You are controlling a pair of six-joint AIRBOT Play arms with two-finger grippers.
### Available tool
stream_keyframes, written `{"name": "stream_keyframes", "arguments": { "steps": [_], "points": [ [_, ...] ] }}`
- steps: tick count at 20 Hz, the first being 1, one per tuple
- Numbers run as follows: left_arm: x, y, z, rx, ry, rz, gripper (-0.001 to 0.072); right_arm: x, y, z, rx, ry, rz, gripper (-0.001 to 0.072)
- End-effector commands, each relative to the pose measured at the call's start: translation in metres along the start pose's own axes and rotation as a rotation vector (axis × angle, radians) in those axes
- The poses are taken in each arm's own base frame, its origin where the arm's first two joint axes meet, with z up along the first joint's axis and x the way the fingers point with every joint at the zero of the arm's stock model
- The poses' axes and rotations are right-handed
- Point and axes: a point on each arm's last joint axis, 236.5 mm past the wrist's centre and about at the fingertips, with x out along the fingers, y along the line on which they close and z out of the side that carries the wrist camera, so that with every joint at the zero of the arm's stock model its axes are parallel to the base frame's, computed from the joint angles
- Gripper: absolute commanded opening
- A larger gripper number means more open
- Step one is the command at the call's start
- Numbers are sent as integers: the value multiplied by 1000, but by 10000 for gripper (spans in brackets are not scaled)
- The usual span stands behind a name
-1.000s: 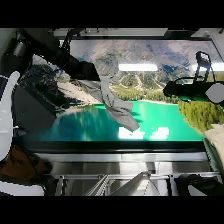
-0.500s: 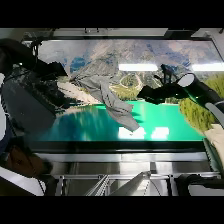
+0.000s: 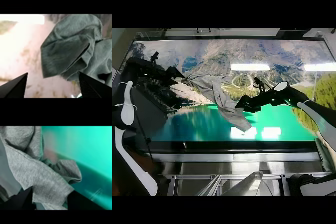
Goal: Fold the shirts.
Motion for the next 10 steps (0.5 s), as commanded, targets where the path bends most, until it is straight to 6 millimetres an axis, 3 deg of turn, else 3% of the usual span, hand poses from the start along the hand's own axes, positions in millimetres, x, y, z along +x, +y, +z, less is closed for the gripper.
{"name": "stream_keyframes", "arguments": {
  "steps": [1,4,7,8,10],
  "points": [
    [15,-15,29,5,-110,-32,691,11,21,4,-25,-28,68,442],
    [21,-22,26,2,-107,-43,671,15,30,3,-27,-26,99,428],
    [28,-26,21,15,-89,-41,216,16,44,-1,-65,-17,149,91],
    [28,-25,17,23,-75,-32,5,15,50,-2,-77,-18,175,22],
    [25,-31,6,37,-26,-46,12,10,65,-1,-108,-26,230,21]
  ]
}}
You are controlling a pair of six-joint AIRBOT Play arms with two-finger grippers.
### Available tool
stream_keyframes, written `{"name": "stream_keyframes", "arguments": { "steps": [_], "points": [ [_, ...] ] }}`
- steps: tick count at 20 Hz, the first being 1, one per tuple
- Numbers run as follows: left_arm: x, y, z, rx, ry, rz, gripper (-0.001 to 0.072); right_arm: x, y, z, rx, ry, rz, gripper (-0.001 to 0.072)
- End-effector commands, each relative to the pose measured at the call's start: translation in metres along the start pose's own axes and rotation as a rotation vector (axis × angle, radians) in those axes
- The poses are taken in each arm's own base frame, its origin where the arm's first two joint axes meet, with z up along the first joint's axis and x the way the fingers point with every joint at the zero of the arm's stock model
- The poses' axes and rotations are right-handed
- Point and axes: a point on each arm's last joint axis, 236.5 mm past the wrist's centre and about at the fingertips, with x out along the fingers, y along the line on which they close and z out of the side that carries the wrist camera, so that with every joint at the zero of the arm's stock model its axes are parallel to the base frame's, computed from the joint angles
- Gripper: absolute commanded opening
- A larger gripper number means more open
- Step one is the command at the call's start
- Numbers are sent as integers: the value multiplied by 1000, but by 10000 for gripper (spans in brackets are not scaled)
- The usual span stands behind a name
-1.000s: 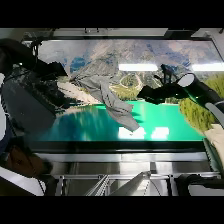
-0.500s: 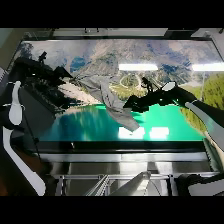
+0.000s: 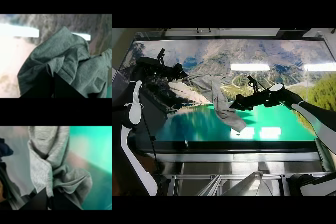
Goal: Fold the shirts.
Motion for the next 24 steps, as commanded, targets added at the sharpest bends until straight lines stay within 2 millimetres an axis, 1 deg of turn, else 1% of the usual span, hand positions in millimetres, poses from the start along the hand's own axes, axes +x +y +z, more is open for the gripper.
{"name": "stream_keyframes", "arguments": {
  "steps": [1,2,3,4,5,6,7,8,9,10,11,12,13,14,15,16,17,18,19,20,21,22,23,24],
  "points": [
    [-7,-14,-12,25,57,-20,13,-6,32,4,-70,-21,107,20],
    [-19,-23,-10,43,52,-34,13,-14,44,9,-103,-45,134,20],
    [-38,-45,-6,62,42,-84,13,-28,62,15,-141,-79,175,20],
    [-62,-73,-3,101,31,-147,14,-47,87,20,-190,-117,232,20],
    [-94,-108,-4,150,24,-227,14,-75,120,24,-262,-171,306,20],
    [-135,-154,-13,221,27,-328,14,-109,156,27,-352,-243,377,20],
    [-182,-202,-31,327,34,-423,14,-150,195,25,-471,-333,446,19],
    [-223,-241,-51,417,34,-472,15,-199,238,18,-617,-455,505,20],
    [-264,-278,-72,520,3,-474,15,-249,279,5,-758,-591,533,20],
    [-300,-310,-90,610,-58,-460,15,-292,311,-14,-879,-714,529,20],
    [-337,-344,-108,697,-144,-443,16,-331,337,-34,-977,-848,473,20],
    [-367,-371,-127,770,-222,-429,16,-361,353,-50,-1046,-974,385,20],
    [-394,-394,-146,834,-305,-411,16,-391,365,-65,-1098,-1111,272,21],
    [-414,-409,-158,876,-376,-387,16,-415,372,-76,-1132,-1229,161,21],
    [-429,-414,-161,902,-444,-335,16,-434,372,-82,-1157,-1326,44,21],
    [-437,-407,-154,892,-496,-270,16,-444,367,-81,-1156,-1372,-45,20],
    [-437,-391,-142,836,-519,-226,16,-445,357,-72,-1122,-1368,-90,20],
    [-428,-367,-128,741,-500,-207,16,-438,337,-51,-1057,-1326,-126,20],
    [-410,-339,-116,639,-447,-207,16,-424,309,-22,-970,-1258,-154,20],
    [-382,-304,-102,519,-378,-213,16,-405,271,13,-873,-1179,-199,20],
    [-350,-271,-94,411,-301,-226,17,-379,221,49,-762,-1073,-248,20],
    [-314,-236,-92,303,-210,-242,17,-348,174,75,-674,-959,-277,20],
    [-280,-208,-97,215,-121,-258,17,-312,128,91,-602,-829,-284,20],
    [-244,-180,-104,117,-31,-274,16,-279,88,98,-530,-713,-271,20]
  ]
}}
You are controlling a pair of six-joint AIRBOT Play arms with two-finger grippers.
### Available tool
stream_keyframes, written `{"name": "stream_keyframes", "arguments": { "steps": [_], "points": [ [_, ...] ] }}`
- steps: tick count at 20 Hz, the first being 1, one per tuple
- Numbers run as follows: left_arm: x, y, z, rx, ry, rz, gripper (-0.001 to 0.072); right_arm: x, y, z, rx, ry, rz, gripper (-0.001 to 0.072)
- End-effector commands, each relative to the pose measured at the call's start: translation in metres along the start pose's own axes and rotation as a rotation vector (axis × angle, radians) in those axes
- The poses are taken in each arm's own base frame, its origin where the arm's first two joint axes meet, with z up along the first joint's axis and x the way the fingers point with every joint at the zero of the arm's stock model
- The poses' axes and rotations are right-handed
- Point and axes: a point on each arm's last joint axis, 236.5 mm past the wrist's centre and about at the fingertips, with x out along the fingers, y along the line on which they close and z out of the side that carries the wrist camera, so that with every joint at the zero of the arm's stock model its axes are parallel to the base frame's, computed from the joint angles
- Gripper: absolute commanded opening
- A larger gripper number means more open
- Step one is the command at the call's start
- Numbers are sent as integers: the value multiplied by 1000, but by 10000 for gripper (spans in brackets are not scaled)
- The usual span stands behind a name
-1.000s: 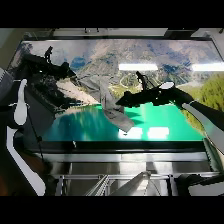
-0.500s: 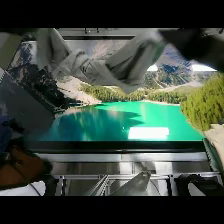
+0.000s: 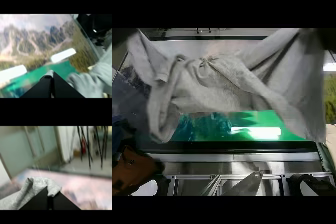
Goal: Fold the shirts.
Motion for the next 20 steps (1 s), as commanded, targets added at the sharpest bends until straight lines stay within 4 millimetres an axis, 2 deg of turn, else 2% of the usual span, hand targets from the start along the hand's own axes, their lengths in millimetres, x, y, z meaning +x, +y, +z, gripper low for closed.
{"name": "stream_keyframes", "arguments": {
  "steps": [1,2,3,4,5,6,7,9,11,12,13,14,16,17,20],
  "points": [
    [70,99,-80,-364,223,-43,130,60,-73,-149,212,402,-12,20],
    [89,116,-105,-445,287,-60,419,67,-77,-186,271,492,17,21],
    [106,132,-130,-524,349,-74,709,71,-79,-219,337,574,52,59],
    [118,144,-150,-586,394,-84,712,72,-82,-244,416,635,57,306],
    [127,155,-166,-637,431,-96,712,72,-85,-263,479,679,57,517],
    [132,163,-179,-677,465,-109,712,68,-92,-272,492,705,50,510],
    [131,167,-185,-695,492,-127,711,63,-99,-274,502,716,32,510],
    [121,168,-189,-718,531,-167,711,46,-108,-260,536,710,9,510],
    [106,161,-192,-729,545,-188,710,19,-118,-252,551,750,-39,510],
    [98,154,-201,-739,562,-183,709,2,-126,-255,543,790,-79,510],
    [89,154,-221,-732,603,-126,709,-13,-134,-259,537,823,-128,510],
    [79,164,-243,-724,634,-28,710,-26,-141,-263,542,839,-169,510],
    [67,196,-282,-742,624,207,708,-40,-142,-274,579,847,-192,510],
    [68,212,-294,-751,585,291,691,-44,-140,-282,593,857,-195,510],
    [88,228,-311,-742,524,365,691,-52,-132,-306,635,894,-196,510]
  ]
}}
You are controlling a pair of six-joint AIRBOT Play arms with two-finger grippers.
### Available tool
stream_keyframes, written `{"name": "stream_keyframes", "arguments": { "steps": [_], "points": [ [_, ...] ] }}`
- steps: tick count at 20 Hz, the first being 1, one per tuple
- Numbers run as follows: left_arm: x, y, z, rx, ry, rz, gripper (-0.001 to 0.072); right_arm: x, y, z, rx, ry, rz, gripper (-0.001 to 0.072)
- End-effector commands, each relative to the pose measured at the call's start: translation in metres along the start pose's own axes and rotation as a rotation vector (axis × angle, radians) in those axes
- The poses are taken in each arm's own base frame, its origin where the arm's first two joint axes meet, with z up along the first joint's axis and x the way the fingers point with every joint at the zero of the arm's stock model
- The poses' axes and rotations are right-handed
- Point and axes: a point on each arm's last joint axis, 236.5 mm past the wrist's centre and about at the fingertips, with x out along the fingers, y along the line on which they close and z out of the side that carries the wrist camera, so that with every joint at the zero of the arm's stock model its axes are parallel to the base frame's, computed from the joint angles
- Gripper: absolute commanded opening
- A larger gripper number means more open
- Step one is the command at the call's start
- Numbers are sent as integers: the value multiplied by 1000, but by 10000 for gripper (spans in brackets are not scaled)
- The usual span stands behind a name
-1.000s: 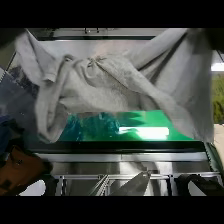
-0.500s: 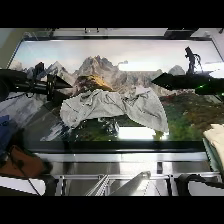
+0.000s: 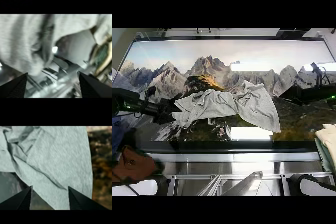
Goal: Fold the shirts.
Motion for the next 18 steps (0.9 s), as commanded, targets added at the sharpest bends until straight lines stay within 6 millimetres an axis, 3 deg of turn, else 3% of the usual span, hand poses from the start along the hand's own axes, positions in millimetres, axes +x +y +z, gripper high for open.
{"name": "stream_keyframes", "arguments": {
  "steps": [1,7,9,11,12,13,14,15,18],
  "points": [
    [26,37,12,-16,-105,144,692,9,-17,-26,58,45,-25,510],
    [72,26,22,49,20,171,691,16,-26,-34,83,45,-41,510],
    [70,17,20,69,62,157,691,16,-26,-35,83,47,-40,510],
    [53,8,25,85,53,141,690,16,-26,-34,83,46,-41,510],
    [43,6,32,86,15,137,647,16,-27,-34,83,43,-42,510],
    [33,7,40,88,-29,135,425,16,-28,-32,83,36,-47,510],
    [29,8,45,97,-54,136,132,16,-30,-29,84,22,-56,510],
    [28,9,47,108,-63,139,23,16,-35,-24,96,-1,-77,510],
    [38,9,47,116,-48,137,22,15,-66,-14,163,-52,-182,511]
  ]
}}
